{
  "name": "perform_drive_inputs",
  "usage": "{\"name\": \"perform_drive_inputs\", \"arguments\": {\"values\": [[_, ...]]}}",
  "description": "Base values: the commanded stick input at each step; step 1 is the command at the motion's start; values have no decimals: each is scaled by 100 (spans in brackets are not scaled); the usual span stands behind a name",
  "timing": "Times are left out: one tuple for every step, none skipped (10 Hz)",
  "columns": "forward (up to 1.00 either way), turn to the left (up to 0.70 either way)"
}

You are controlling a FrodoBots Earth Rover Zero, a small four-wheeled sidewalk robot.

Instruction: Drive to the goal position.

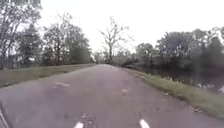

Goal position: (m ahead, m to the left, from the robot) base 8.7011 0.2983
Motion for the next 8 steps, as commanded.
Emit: {"name": "perform_drive_inputs", "arguments": {"values": [[70, 0], [70, 0], [70, 0], [70, 0], [70, 0], [70, 0], [70, 0], [70, 0]]}}
